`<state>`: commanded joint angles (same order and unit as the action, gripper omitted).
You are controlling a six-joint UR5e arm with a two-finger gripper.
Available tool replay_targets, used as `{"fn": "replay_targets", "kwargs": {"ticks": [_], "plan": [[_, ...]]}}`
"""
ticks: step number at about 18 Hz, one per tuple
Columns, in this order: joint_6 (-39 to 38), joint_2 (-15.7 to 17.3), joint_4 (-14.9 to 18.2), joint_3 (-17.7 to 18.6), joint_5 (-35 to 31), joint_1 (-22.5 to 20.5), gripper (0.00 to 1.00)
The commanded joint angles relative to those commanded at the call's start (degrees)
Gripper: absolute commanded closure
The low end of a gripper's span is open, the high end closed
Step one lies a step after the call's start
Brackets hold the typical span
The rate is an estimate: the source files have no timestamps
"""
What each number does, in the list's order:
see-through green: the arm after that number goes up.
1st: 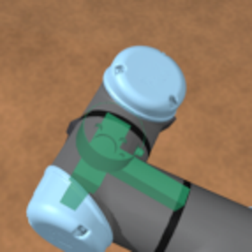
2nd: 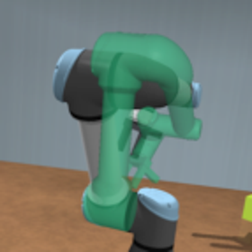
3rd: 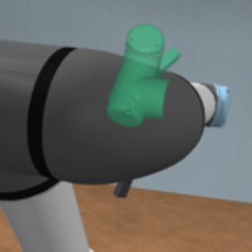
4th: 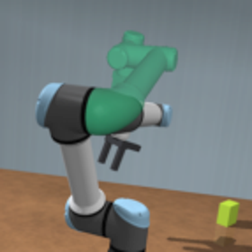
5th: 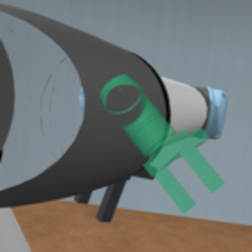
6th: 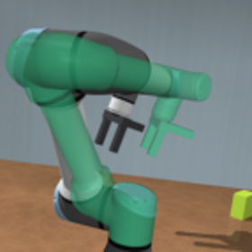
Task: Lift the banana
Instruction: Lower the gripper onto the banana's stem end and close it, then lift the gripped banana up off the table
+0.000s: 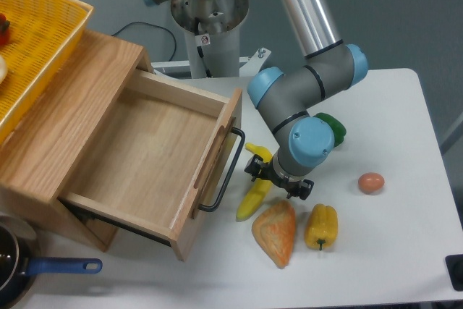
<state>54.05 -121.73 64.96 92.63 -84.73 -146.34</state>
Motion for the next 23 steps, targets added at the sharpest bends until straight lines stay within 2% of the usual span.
{"fn": "replay_targets", "kwargs": {"ticks": [4,7,11,12,13,14,16,19,23], "plan": [[-0.7,0.0,-0.27,0.0,-0.7,0.18,0.04],[-0.7,-0.09,-0.27,0.0,-1.58,0.18,0.14],[-0.79,-0.09,-0.27,0.0,-1.67,0.26,0.19],[-0.97,-0.09,-0.27,0.0,-1.67,0.26,0.23],[-1.4,-0.09,-0.27,0.0,-1.76,0.26,0.34],[-1.58,0.0,-0.36,-0.09,-1.76,0.26,0.38],[-1.41,0.0,-0.27,-0.17,-1.76,0.26,0.39],[-1.41,0.0,-0.27,-0.17,-1.85,0.26,0.53],[-1.23,0.0,-0.18,-0.44,-1.85,0.18,0.61]]}}
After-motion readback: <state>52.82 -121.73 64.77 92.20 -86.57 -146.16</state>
